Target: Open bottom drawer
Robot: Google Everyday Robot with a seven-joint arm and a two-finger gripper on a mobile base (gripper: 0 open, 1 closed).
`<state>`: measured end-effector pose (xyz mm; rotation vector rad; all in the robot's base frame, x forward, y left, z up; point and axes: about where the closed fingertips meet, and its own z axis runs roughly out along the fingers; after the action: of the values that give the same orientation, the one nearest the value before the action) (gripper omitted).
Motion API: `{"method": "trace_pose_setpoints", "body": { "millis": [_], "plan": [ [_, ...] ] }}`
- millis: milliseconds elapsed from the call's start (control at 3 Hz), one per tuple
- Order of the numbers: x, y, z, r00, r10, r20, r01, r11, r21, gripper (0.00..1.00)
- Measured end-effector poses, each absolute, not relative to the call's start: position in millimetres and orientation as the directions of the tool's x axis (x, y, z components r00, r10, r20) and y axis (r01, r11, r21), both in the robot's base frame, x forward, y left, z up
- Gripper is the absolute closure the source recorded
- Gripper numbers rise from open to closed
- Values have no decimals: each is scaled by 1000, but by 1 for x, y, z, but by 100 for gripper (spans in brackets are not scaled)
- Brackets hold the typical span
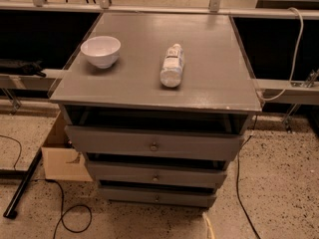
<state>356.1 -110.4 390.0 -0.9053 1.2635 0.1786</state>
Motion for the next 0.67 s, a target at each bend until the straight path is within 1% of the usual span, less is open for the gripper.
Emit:
{"method": "trace_pose_setpoints", "body": {
  "millis": [333,667],
  "plan": [
    [349,-108,385,408,-474,-780,-418,663,-621,0],
    [348,-104,384,410,-474,-779,-420,660,-623,0]
  ]
}}
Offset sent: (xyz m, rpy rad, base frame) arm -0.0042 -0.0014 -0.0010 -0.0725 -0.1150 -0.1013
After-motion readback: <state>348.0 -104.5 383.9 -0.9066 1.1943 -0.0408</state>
